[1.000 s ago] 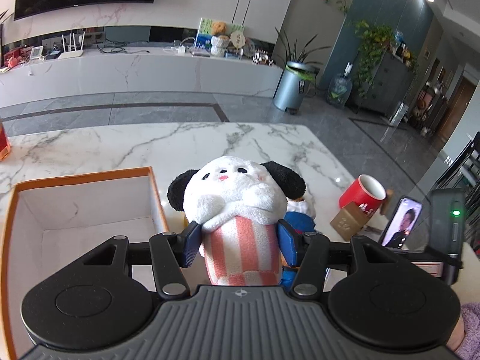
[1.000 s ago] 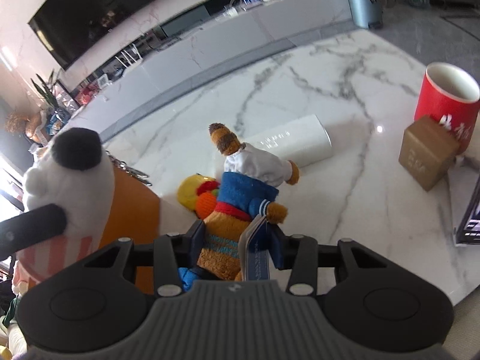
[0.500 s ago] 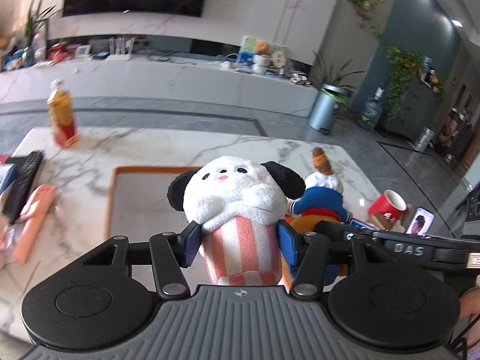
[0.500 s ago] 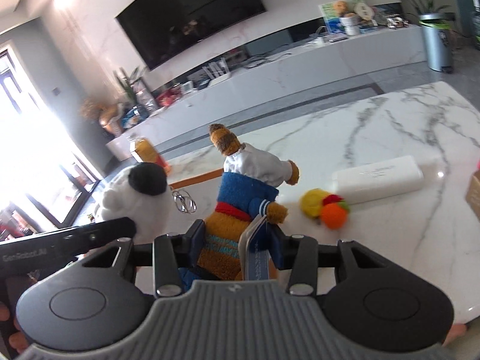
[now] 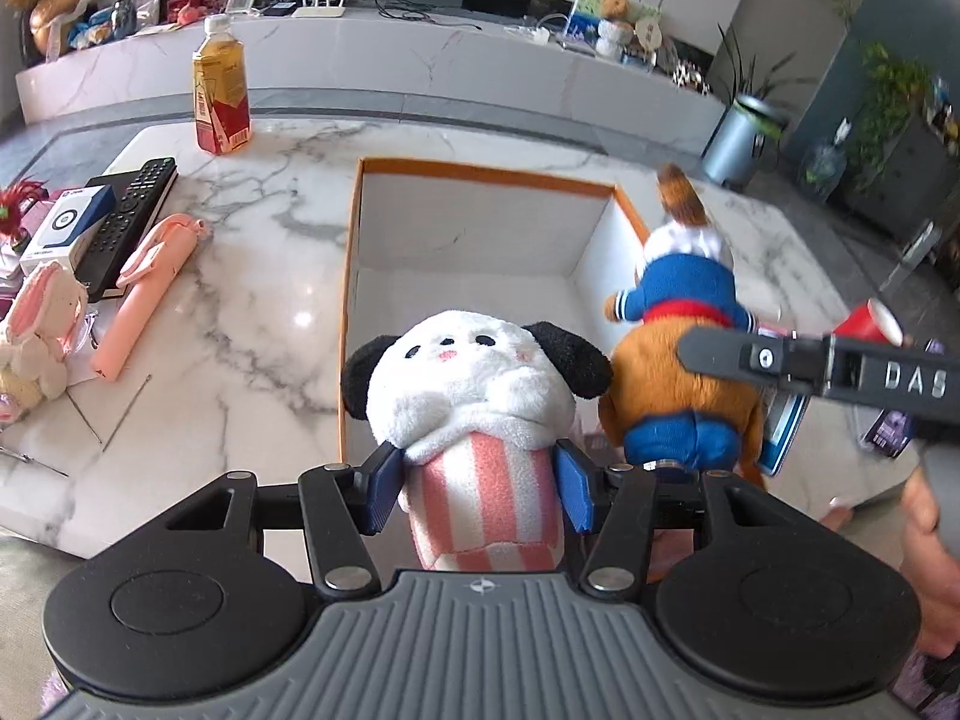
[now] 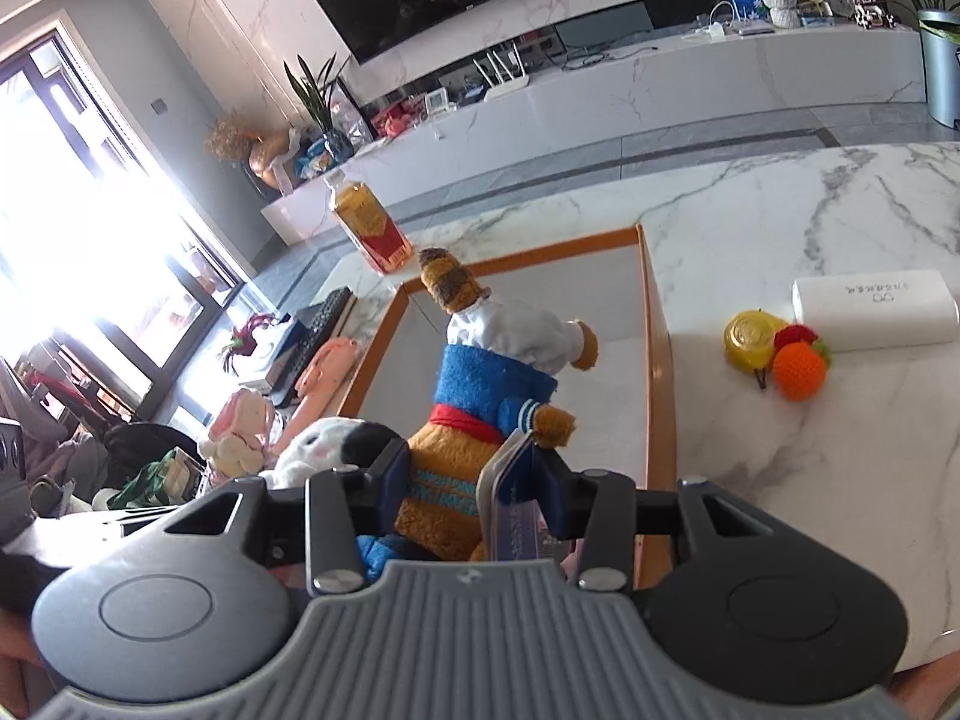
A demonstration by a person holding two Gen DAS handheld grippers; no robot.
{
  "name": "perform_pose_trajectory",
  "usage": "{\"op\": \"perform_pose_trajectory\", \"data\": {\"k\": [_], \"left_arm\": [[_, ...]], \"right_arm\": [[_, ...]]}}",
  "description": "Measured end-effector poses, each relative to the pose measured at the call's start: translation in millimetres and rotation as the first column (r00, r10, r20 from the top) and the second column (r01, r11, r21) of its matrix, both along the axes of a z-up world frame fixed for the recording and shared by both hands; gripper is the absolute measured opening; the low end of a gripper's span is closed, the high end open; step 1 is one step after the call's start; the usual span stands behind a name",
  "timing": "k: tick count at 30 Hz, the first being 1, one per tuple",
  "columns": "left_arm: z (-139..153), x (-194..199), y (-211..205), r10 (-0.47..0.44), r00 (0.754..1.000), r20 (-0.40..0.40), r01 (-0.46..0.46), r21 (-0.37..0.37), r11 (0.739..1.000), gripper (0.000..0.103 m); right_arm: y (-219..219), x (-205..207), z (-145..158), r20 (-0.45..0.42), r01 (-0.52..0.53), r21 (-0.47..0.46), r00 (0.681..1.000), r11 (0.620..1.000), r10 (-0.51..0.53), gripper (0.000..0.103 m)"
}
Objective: Organize objects
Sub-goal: 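Carry the dog plush and duck plush over the box and lower them inside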
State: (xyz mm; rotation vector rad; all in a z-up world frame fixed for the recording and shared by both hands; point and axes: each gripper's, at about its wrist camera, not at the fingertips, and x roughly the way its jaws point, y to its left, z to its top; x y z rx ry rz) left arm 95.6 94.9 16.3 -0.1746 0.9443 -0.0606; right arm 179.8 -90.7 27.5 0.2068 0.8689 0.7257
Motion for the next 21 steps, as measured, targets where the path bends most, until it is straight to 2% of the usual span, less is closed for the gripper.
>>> {"op": "perform_pose_trajectory", "data": {"k": [4, 7, 18, 21], "left_arm": [[-7.2, 0.2, -12.7, -0.017, 1.000, -0.020, 0.019, 0.115, 0.993, 0.062], [-13.1, 2.3, -18.9, -0.023, 0.999, -0.048, 0.030, 0.152, 0.988, 0.063], [-19.8, 6.2, -11.2, -0.014, 0.993, -0.120, 0.029, 0.120, 0.992, 0.071], [-17.8, 3.5, -6.1, -0.029, 0.991, -0.129, 0.040, 0.090, 0.995, 0.073]], "right_arm": [[4.9, 3.1, -5.8, -0.005, -0.011, -0.018, 1.000, 1.000, 0.011, 0.046], [6.9, 3.9, -9.5, -0.011, -0.023, -0.027, 1.000, 0.999, 0.023, 0.046], [16.5, 8.4, -20.5, -0.034, -0.064, -0.041, 0.997, 0.997, 0.062, 0.046], [17.9, 8.9, -23.0, -0.039, -0.072, -0.049, 0.997, 0.996, 0.070, 0.046]]}}
